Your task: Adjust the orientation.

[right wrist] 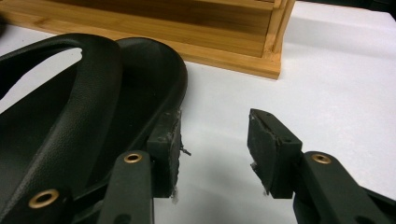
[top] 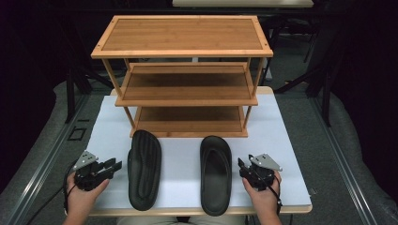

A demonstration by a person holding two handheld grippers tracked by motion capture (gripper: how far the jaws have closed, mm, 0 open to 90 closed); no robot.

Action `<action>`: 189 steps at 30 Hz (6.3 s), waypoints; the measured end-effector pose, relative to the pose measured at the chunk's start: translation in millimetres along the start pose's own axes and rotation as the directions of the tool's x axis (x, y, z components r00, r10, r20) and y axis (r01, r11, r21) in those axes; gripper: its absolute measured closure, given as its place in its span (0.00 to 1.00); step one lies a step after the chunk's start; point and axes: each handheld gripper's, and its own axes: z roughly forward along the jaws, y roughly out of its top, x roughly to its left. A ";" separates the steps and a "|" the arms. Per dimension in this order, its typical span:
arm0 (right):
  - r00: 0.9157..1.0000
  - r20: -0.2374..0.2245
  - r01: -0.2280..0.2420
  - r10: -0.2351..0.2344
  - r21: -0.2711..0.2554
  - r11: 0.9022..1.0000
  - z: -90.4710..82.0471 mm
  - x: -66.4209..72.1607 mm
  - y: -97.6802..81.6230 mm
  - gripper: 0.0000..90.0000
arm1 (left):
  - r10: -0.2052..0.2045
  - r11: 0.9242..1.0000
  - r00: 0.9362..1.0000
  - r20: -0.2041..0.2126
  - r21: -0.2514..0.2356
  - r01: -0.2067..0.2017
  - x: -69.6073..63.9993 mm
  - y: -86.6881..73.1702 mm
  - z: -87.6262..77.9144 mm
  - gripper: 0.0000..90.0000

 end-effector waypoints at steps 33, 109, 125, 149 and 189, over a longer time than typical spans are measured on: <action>0.999 -0.045 -0.027 0.027 0.006 1.000 7.8 0.0 -4.1 0.54 | 0.011 0.994 0.991 0.133 0.105 -0.025 -17.0 0.0 22.7 0.99; 0.996 -0.062 -0.062 0.062 0.000 0.998 7.9 -3.0 -5.0 0.53 | 0.084 0.994 0.935 0.345 0.033 -0.102 -122.4 15.8 80.0 0.52; 0.994 -0.086 -0.067 0.067 0.002 0.998 11.9 -0.6 -5.7 0.53 | 0.072 0.996 0.934 0.349 0.026 -0.086 -114.9 13.4 80.7 0.67; 0.993 -0.086 -0.078 0.079 0.007 0.997 11.0 -4.5 -6.2 0.53 | 0.068 0.998 0.954 0.294 -0.019 -0.065 -100.5 16.8 61.3 0.77; 0.992 -0.097 -0.085 0.085 0.004 0.996 14.8 -4.8 -7.1 0.53 | 0.083 0.995 0.952 0.296 -0.076 -0.063 -97.3 24.0 40.9 0.78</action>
